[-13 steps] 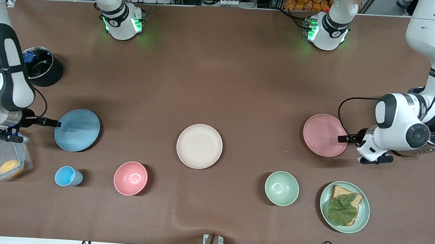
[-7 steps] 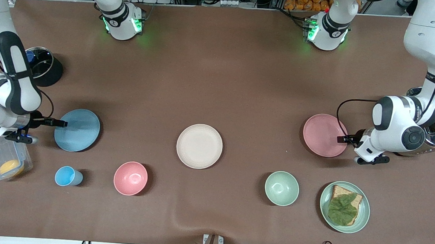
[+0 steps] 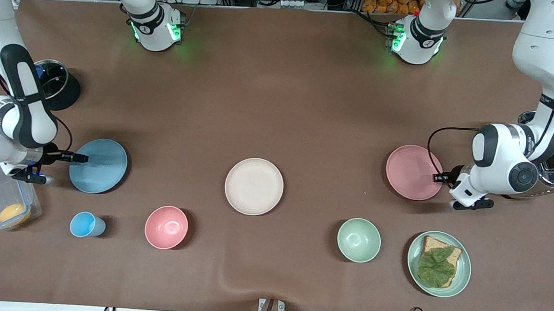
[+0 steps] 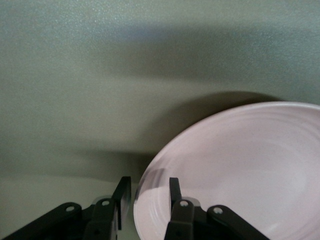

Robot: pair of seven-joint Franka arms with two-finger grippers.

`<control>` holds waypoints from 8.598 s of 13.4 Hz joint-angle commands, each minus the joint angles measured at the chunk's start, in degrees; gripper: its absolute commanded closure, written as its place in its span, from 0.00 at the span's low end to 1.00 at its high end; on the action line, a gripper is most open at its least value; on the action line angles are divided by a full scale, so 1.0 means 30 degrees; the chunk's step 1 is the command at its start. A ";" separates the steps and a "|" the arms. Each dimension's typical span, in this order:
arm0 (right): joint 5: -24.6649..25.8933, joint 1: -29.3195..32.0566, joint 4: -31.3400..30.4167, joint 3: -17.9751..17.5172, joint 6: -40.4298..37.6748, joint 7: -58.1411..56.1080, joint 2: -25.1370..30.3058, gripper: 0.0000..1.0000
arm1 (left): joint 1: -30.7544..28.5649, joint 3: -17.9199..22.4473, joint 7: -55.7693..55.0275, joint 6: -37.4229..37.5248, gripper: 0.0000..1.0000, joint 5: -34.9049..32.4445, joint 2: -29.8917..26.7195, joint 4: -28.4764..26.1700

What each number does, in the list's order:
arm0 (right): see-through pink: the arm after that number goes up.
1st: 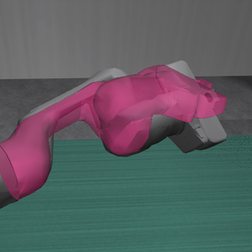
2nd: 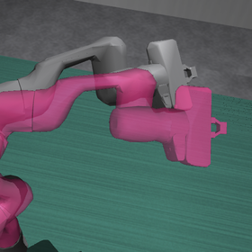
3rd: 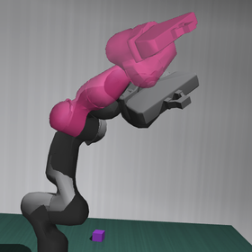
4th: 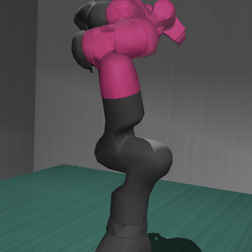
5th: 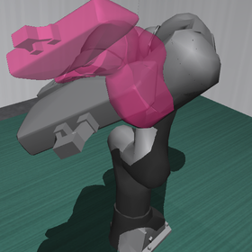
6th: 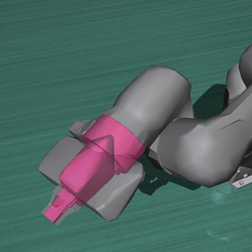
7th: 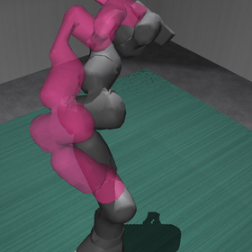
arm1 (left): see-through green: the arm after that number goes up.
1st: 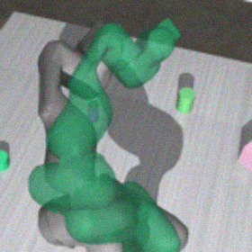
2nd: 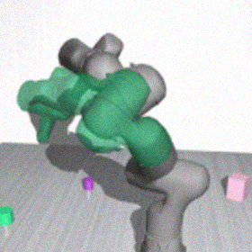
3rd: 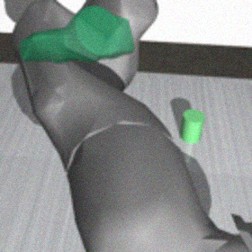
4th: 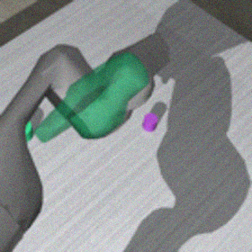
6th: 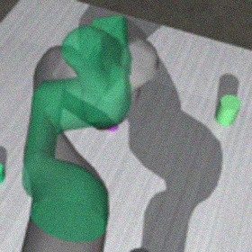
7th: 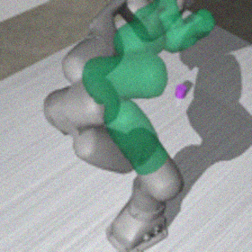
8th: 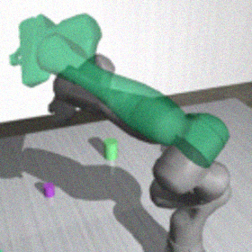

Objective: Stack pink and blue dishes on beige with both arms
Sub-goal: 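Grasp the pink plate with the left gripper while the right gripper grasps the blue plate, then carry the pink plate onto the beige plate with the left gripper, then release the pink plate with the left gripper while the right gripper lifts the blue plate, then lower the blue plate onto the pink plate while the left gripper withdraws, then open the right gripper to release the blue plate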

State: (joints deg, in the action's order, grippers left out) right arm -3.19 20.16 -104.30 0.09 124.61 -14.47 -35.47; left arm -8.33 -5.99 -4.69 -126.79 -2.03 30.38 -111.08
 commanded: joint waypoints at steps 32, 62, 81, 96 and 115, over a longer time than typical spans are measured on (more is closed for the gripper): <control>-0.6934 -0.2498 0.4678 -0.0820 -0.8870 0.1363 0.1921 1.00 | 0.5996 -0.7057 -1.5131 0.1811 1.00 0.3107 0.1790 0.7199; -1.0690 -0.7478 0.4215 -0.0761 -0.7118 1.1269 0.2183 1.00 | 1.0923 -0.4449 -1.9176 -0.3327 0.00 0.3166 0.5787 0.9784; -0.9982 -1.3366 0.2424 -0.0674 0.0441 1.4898 0.0605 1.00 | 0.2284 -0.4389 -0.7026 1.2290 0.00 -0.0203 -0.5936 0.9430; -0.9747 -1.4336 0.1721 -0.0585 0.2116 1.6160 0.0134 1.00 | 0.1928 -0.3804 -0.5438 1.4550 0.00 -0.0145 -0.9685 0.7647; -0.9747 -1.5127 0.1721 0.0000 0.1442 1.6453 0.0456 0.84 | 0.1811 -0.3336 -0.5027 1.5019 0.00 -0.0145 -1.0333 0.7087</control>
State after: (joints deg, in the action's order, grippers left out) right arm -33.37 -24.84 -98.79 -0.05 128.37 33.41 -34.53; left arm -2.94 -16.51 -21.65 -82.09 -1.49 1.05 -88.53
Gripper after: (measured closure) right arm 0.956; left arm 0.000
